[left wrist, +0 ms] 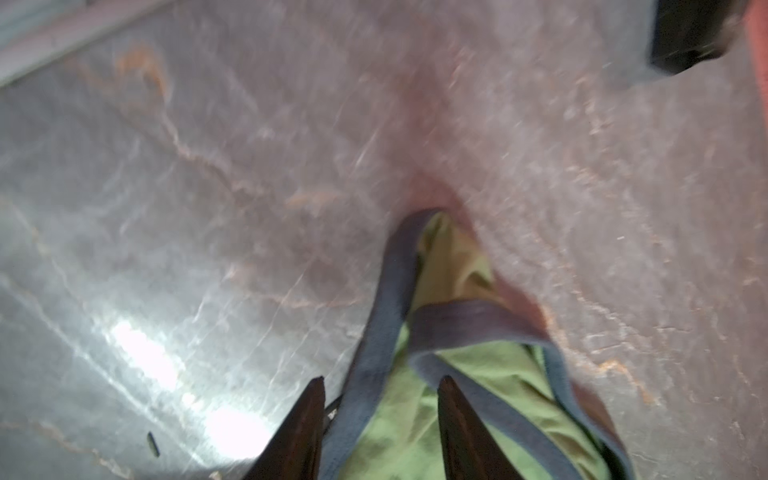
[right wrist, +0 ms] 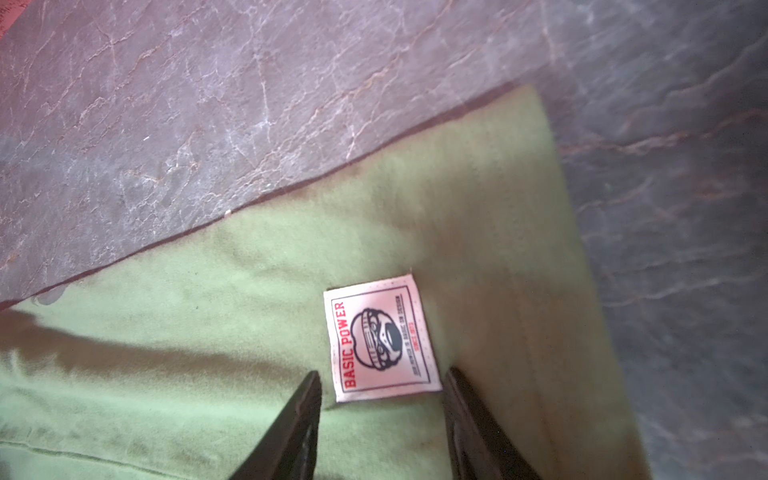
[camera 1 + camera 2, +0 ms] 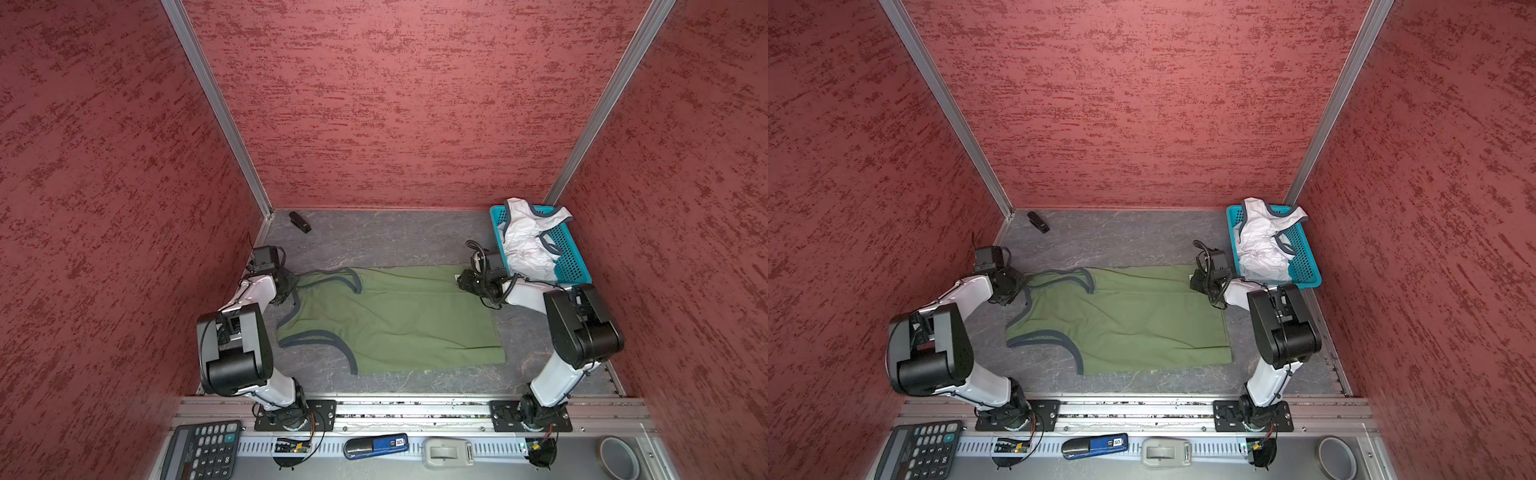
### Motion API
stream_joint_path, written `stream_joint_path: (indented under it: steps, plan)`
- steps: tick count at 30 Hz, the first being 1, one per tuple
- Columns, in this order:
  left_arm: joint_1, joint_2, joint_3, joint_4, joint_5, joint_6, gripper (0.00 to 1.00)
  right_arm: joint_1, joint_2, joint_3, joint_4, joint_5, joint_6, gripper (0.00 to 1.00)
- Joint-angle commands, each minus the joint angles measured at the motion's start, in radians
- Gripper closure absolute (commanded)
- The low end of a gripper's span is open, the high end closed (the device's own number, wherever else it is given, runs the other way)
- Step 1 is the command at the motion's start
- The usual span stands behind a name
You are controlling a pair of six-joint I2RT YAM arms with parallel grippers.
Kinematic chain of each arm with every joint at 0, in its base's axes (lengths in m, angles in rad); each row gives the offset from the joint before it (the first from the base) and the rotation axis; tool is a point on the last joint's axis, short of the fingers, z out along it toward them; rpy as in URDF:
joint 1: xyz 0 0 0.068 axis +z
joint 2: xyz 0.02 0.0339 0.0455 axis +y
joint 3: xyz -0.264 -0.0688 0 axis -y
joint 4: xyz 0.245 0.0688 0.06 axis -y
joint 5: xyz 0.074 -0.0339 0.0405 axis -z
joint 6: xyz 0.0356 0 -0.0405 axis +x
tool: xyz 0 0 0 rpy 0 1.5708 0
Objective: Fold and stack the tank tops
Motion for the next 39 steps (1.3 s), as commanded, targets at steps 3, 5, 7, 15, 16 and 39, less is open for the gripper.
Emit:
stream_joint_path:
  steps: [3,5,7,15,16,39]
  plan:
    - [-0.049,0.046,0.078,-0.039,-0.026,0.078,0.48,-0.005,0.038,-0.021,-0.106,0.058,0.015,0.5]
    - [-0.05,0.091,0.113,-0.059,-0.015,0.079,0.46,-0.005,0.037,-0.023,-0.106,0.058,0.014,0.5]
    - [-0.048,0.141,0.146,-0.079,-0.017,0.075,0.46,-0.006,0.037,-0.023,-0.106,0.057,0.014,0.5]
    - [-0.019,0.253,0.178,-0.042,0.015,0.057,0.67,-0.006,0.036,-0.023,-0.106,0.057,0.014,0.5]
    - [-0.013,0.258,0.179,-0.031,0.02,0.056,0.71,-0.004,0.037,-0.023,-0.104,0.057,0.014,0.5]
    - [0.087,0.45,0.357,0.091,0.177,0.05,1.0,-0.005,0.155,0.137,-0.152,0.098,0.023,0.5]
